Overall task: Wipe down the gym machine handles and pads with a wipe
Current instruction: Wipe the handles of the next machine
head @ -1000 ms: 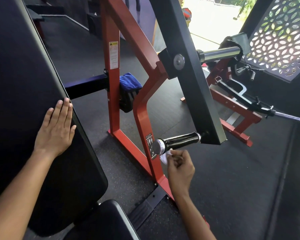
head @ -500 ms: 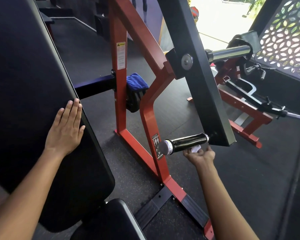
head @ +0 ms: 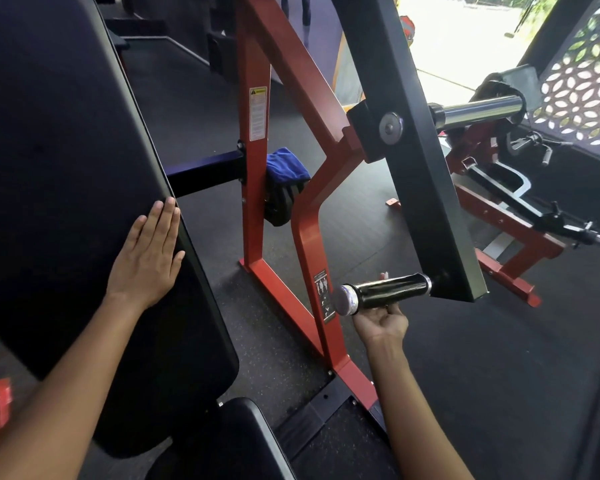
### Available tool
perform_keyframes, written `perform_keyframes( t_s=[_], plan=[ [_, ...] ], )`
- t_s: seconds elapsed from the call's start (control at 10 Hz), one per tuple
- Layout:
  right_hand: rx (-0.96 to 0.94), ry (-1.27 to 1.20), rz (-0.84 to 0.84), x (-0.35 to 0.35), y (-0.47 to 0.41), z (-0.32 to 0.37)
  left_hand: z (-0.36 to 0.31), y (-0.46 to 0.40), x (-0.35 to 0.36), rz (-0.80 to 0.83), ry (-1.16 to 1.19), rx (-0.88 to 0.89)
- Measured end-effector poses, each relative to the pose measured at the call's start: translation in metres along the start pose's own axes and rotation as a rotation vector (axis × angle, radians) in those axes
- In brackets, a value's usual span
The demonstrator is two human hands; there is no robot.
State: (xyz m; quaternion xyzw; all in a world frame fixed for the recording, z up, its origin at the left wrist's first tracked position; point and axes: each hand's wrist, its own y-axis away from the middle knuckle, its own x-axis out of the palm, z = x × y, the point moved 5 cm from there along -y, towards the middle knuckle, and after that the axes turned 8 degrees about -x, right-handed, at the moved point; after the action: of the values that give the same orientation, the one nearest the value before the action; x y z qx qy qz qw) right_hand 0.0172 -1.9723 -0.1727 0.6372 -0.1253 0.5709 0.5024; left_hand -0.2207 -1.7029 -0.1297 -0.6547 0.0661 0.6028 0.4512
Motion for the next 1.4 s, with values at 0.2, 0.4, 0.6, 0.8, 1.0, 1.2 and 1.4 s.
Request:
perform_keyframes(
  t_s=[0.2, 0.4, 0.6, 0.8, 1.0, 1.2, 1.4],
  plan=[
    [0.027, -0.155, 0.053, -0.016, -0.004, 0.004, -0.001, 0.0, -0.001, -0.008, -0.012, -0.001],
    [0.079, -0.032, 0.119, -0.029, -0.001, -0.007, -0.001, -0.001, -0.001, 0.004, -0.018, 0.003],
    [0.051, 0.053, 0.051, -0.033, -0.002, -0.014, 0.0, 0.0, -0.001, 0.02, -0.023, 0.004],
    [0.022, 0.004, 0.163, -0.023, -0.001, -0.009, 0.001, 0.0, 0.0, 0.038, -0.025, -0.002],
    [0.086, 0.2, 0.256, -0.028, 0.009, -0.032, 0.001, 0.0, -0.001, 0.066, -0.024, -0.007],
    [0.141, 0.707, 0.221, -0.04, 0.033, -0.053, 0.0, 0.0, -0.003, 0.098, -0.011, -0.035],
    [-0.035, 1.298, 0.417, -0.032, 0.056, -0.086, 0.002, 0.027, -0.028, 0.154, 0.133, -0.144]
  ],
)
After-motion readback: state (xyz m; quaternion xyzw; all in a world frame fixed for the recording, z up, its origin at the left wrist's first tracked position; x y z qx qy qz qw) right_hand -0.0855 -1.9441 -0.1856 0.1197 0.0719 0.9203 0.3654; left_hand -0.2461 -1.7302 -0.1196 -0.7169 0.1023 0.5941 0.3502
